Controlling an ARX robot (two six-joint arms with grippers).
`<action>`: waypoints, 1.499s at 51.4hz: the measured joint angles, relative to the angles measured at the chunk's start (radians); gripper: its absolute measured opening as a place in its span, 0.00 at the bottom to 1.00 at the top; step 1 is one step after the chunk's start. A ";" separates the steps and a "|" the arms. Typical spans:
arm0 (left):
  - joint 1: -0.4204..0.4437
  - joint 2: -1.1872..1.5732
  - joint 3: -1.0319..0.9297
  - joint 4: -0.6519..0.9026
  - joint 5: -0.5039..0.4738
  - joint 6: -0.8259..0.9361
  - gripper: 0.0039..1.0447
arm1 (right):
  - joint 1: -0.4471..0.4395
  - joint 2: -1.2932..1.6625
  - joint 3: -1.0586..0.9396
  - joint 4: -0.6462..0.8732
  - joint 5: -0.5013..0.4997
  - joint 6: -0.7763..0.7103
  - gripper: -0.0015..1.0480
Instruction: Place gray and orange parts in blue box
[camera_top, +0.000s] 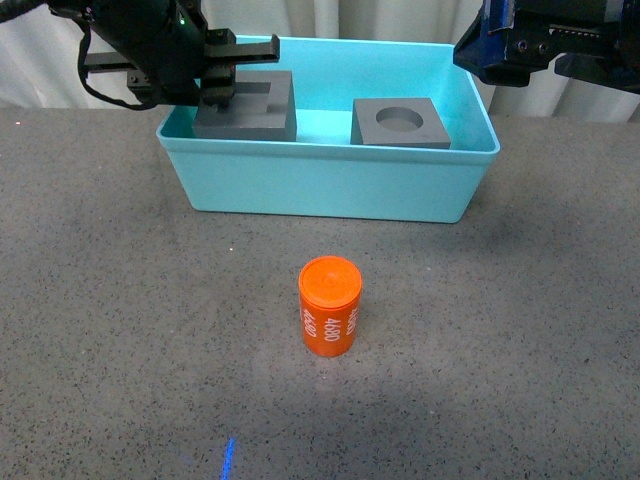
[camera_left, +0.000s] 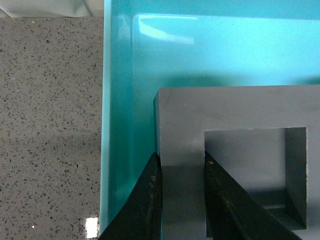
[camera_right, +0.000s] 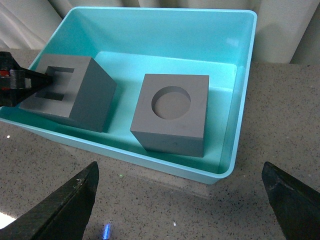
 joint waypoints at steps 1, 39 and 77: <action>0.000 0.007 0.006 -0.005 0.000 -0.001 0.17 | 0.000 0.000 0.000 0.000 0.000 0.000 0.91; 0.000 0.013 0.002 0.008 0.027 -0.006 0.74 | 0.000 0.000 0.000 0.000 0.000 0.000 0.91; 0.040 -0.593 -0.698 0.533 0.010 -0.129 0.94 | 0.000 0.000 0.000 0.000 0.000 0.000 0.91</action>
